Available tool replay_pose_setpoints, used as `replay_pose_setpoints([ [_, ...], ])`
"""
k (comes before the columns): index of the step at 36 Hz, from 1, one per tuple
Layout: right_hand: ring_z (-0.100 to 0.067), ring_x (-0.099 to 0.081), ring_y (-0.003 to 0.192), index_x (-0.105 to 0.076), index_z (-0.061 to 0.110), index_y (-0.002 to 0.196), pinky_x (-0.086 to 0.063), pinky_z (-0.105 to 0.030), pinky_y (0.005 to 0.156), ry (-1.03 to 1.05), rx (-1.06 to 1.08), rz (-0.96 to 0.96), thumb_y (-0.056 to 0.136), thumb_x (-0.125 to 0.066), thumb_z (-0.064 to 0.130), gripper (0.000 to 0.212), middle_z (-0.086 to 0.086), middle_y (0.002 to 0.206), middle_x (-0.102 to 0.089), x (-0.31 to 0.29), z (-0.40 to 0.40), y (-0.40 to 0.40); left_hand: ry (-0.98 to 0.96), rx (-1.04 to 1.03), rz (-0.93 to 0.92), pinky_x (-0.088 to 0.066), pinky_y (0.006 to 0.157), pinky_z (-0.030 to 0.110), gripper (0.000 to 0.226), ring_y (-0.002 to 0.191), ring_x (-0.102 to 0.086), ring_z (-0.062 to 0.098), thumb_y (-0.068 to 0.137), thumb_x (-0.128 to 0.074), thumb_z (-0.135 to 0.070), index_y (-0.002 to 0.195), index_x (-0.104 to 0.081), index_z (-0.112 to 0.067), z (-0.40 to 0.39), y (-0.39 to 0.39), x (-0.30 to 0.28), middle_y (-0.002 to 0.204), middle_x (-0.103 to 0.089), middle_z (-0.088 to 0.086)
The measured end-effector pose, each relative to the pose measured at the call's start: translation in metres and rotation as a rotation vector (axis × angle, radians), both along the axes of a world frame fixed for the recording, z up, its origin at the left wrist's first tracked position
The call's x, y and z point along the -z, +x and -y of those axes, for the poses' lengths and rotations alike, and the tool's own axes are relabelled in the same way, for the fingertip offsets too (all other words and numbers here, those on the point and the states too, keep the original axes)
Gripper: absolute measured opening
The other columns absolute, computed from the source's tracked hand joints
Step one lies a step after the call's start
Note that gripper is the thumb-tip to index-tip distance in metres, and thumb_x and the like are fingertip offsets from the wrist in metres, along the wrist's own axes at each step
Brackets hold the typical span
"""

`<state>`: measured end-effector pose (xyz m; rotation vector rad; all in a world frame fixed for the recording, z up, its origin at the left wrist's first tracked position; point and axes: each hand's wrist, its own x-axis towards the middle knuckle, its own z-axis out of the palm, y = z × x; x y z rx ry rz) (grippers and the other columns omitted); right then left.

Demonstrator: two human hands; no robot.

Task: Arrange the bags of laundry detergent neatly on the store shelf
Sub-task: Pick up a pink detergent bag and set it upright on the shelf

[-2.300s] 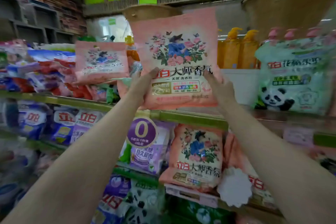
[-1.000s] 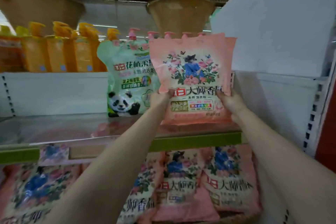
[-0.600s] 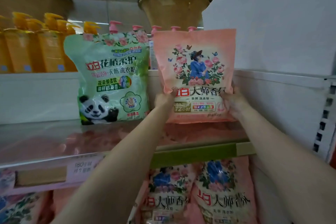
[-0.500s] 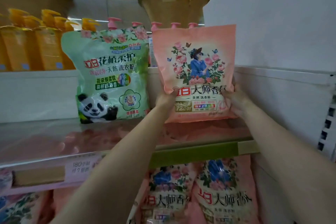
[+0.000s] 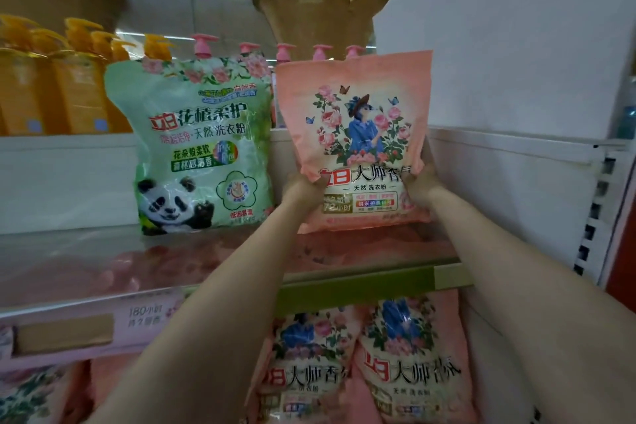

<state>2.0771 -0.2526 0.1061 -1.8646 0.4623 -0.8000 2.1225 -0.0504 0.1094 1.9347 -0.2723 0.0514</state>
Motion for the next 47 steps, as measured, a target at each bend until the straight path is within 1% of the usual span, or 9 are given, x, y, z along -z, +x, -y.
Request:
replay_pose_setpoints([
  [3,-0.036,-0.052,0.121,-0.027,0.009,0.144,-0.047,-0.045,0.099,-0.046,0.128,-0.174,0.094,-0.052,0.020,0.057,-0.015,0.140,-0.047,-0.005,-0.007,-0.003,0.121,0.036,0.108,-0.056,0.085,0.043,0.027,0.096,-0.067,0.031,0.096,-0.051,-0.032,0.102,-0.056,-0.006,-0.012,-0.014,-0.001,0.109,-0.066,0.015],
  [5,-0.038,-0.045,0.127,-0.024,0.003,0.144,-0.043,-0.047,0.102,-0.147,0.168,-0.291,0.094,-0.051,0.022,0.060,-0.018,0.145,-0.039,-0.007,-0.013,-0.008,0.283,0.015,0.188,-0.054,0.085,0.037,0.033,0.100,-0.063,0.031,0.098,-0.047,-0.030,0.112,-0.054,-0.001,-0.022,-0.023,-0.002,0.113,-0.061,0.014],
  [9,-0.039,-0.028,0.137,-0.019,0.000,0.146,-0.029,-0.046,0.112,-0.328,0.190,-0.417,0.095,-0.046,0.012,0.059,-0.021,0.150,-0.025,-0.006,-0.025,-0.022,0.616,-0.053,0.351,-0.048,0.079,0.035,0.041,0.098,-0.058,0.031,0.096,-0.047,-0.030,0.125,-0.045,0.000,-0.043,-0.040,-0.005,0.118,-0.058,0.016],
  [12,-0.039,-0.031,0.135,-0.014,-0.003,0.145,-0.037,-0.047,0.108,-0.405,0.208,-0.469,0.092,-0.052,0.018,0.068,-0.022,0.148,-0.025,-0.005,-0.040,-0.037,0.801,-0.042,0.452,-0.051,0.079,0.039,0.038,0.098,-0.059,0.031,0.092,-0.048,-0.028,0.123,-0.043,-0.006,-0.061,-0.053,-0.008,0.114,-0.059,0.014],
  [15,-0.041,-0.034,0.131,-0.027,-0.002,0.141,-0.038,-0.049,0.106,-0.593,0.176,-0.526,0.092,-0.054,0.022,0.061,-0.025,0.145,-0.025,-0.001,-0.061,-0.055,0.949,-0.028,0.579,-0.047,0.074,0.038,0.038,0.095,-0.058,0.027,0.089,-0.055,-0.031,0.118,-0.045,-0.009,-0.081,-0.063,-0.011,0.112,-0.059,0.012],
  [20,-0.033,-0.028,0.136,-0.030,0.008,0.142,-0.032,-0.048,0.110,-0.869,-0.049,-0.503,0.091,-0.056,0.046,0.069,-0.015,0.149,-0.027,-0.004,-0.113,-0.082,1.016,-0.012,0.668,-0.048,0.079,0.037,0.061,0.101,-0.058,0.027,0.082,-0.059,-0.060,0.114,-0.046,-0.010,-0.120,-0.077,-0.015,0.110,-0.058,0.009],
  [26,-0.027,-0.027,0.139,-0.026,0.005,0.146,-0.027,-0.041,0.113,-1.116,-0.190,-0.437,0.095,-0.051,0.038,0.066,-0.010,0.151,-0.026,-0.018,-0.185,-0.102,1.126,-0.125,0.685,-0.045,0.083,0.038,0.049,0.105,-0.056,0.029,0.086,-0.060,-0.042,0.121,-0.045,-0.011,-0.175,-0.095,-0.022,0.114,-0.056,0.009],
  [40,-0.025,-0.039,0.131,-0.033,0.010,0.141,-0.038,-0.042,0.106,-1.165,-0.333,-0.308,0.089,-0.058,0.043,0.066,-0.008,0.143,-0.039,-0.030,-0.329,-0.136,1.099,-0.282,0.494,-0.047,0.092,0.040,0.057,0.113,-0.054,0.033,0.086,-0.060,-0.046,0.129,-0.044,-0.011,-0.332,-0.150,-0.027,0.126,-0.053,0.014],
  [47,-0.027,-0.042,0.125,-0.040,0.007,0.131,-0.039,-0.040,0.102,-1.160,-0.457,-0.257,0.088,-0.060,0.045,0.061,-0.011,0.135,-0.043,-0.030,-0.405,-0.155,1.096,-0.370,0.415,-0.045,0.084,0.038,0.054,0.112,-0.053,0.031,0.088,-0.058,-0.046,0.127,-0.046,-0.011,-0.412,-0.191,-0.024,0.124,-0.053,0.013],
])
